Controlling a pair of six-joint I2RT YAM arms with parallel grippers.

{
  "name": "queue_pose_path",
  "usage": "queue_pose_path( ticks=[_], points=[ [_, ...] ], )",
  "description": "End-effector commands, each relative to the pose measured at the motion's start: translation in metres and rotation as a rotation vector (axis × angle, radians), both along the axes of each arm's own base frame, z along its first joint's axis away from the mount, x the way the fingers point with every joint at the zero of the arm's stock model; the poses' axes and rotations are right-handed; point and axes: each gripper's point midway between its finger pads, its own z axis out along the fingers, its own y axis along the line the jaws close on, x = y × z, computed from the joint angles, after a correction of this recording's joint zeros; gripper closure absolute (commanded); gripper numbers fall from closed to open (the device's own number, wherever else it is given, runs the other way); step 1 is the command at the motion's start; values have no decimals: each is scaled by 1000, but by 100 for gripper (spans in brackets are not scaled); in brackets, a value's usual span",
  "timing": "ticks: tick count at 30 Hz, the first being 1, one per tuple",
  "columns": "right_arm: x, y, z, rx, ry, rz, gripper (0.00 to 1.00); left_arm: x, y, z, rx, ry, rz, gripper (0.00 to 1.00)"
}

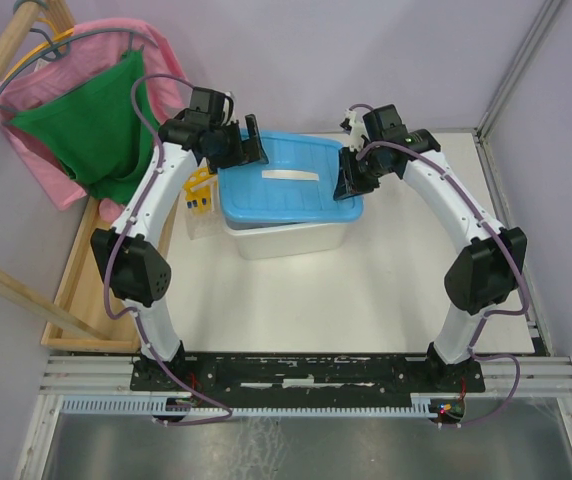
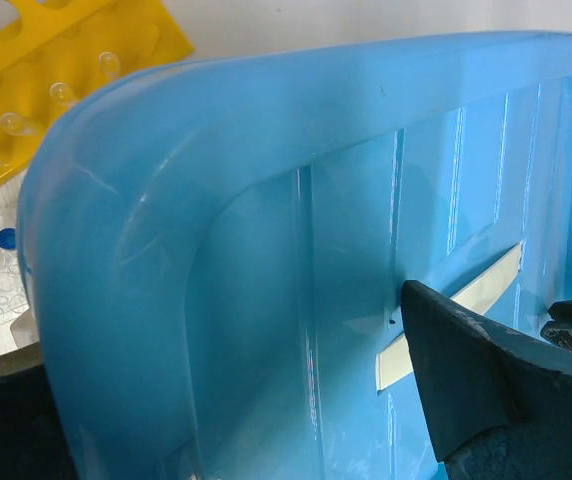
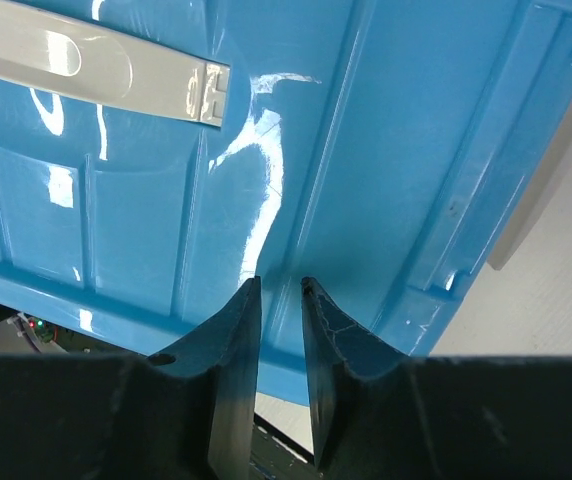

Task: Organize the chemistry lab equipment
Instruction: Pick up the storage box at the center of the board.

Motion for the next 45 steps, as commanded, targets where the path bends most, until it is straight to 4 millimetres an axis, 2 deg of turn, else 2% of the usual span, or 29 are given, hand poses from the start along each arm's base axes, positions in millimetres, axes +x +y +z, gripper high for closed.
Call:
queue_pose_path(
  ticks=[1,5,7,9,12,17,20,23,26,29,32,36,45],
  points=[
    [-4,1,5,-3,-32,19,69,5,12,15,64,-75,4,2],
    [-4,-1,9,-6,-49,5,71,4,6,16,32,-74,-13,26],
    [-3,-2,12,-1,-59,-7,72,4,2,16,12,-74,-20,51],
    [-2,-2,18,11,-73,-20,73,5,-1,16,-5,-75,-25,72],
    [2,-1,34,29,-111,-40,72,5,-3,16,-30,-76,-31,96],
    [17,-7,82,45,-227,-96,65,3,-8,13,-144,-72,-59,97],
    [32,-10,126,85,-317,-125,59,7,-10,18,-264,-104,-82,97],
    [48,-25,170,147,-395,-186,52,7,-13,25,-404,-133,-123,97],
    [69,-44,206,309,-429,-247,49,7,-14,36,-568,-164,-156,97],
    [91,-67,228,570,-362,-295,50,6,-15,54,-723,-190,-181,97],
    [102,-75,235,759,-306,-231,50,4,-19,71,-810,-215,-224,97],
    [102,-66,225,863,-198,-109,43,4,-16,89,-928,-241,-240,97],
    [98,-63,217,890,-183,-57,38,-4,-7,112,-1106,-289,-287,97]
  ],
)
